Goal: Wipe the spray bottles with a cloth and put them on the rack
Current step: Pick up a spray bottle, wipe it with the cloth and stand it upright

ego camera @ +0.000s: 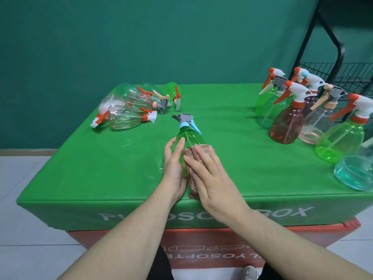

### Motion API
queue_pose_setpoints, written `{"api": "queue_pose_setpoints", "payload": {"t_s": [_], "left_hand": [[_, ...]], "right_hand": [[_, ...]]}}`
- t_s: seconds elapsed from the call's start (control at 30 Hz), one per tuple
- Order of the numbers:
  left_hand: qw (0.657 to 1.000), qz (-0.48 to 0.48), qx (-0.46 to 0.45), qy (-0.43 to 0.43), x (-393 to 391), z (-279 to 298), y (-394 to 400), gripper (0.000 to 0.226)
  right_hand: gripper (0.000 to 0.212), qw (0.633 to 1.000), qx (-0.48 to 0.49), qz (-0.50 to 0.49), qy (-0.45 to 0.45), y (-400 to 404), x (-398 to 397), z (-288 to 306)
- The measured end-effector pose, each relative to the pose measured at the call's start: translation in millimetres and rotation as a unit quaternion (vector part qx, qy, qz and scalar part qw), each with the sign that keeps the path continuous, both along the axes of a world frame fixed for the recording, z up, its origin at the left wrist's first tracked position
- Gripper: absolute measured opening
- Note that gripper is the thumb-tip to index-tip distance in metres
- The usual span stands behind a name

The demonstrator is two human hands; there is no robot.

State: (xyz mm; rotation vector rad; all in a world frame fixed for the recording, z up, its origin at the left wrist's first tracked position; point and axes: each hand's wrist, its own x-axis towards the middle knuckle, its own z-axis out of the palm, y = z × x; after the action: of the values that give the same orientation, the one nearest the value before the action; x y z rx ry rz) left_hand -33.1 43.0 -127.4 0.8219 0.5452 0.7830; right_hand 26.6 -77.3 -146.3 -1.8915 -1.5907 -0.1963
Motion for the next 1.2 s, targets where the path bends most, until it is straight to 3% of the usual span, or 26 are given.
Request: {"api": "queue_pose_setpoints", "payload": {"t_s": [0.2,0.37,0.63,0.83,0.93,1.07,1.2], "left_hand": [[0.999,-0.03,-0.006,-0.014,0,-4,3,0.065],[0.997,-0.077,0.015,-0.011,0,-8,5,0.055],[0.993,-0.113,-0.029,-0.006,0,-10,12,0.051],[0.993,-0.111,-0.045,-0.008,0,-13,13,0.049],[0.996,-0.084,-0.03,0.011,2,-16,12,0.054],[0.996,-0.083,0.002,0.037,2,-13,9,0.079],[0.996,-0.084,-0.003,0.005,1,-8,6,0.075]], "right_hand": [[0.045,0.998,0.069,-0.005,0.011,7,2,13],[0.044,0.995,0.101,-0.008,-0.002,18,11,25],[0.048,0.995,0.015,-0.028,0.099,47,24,49],[0.042,0.971,-0.019,-0.049,0.234,66,31,60],[0.049,0.977,-0.01,-0.045,0.21,60,24,55],[0.052,0.988,0.011,-0.025,0.154,43,19,44],[0.051,0.996,0.001,-0.017,0.091,27,9,29]]}}
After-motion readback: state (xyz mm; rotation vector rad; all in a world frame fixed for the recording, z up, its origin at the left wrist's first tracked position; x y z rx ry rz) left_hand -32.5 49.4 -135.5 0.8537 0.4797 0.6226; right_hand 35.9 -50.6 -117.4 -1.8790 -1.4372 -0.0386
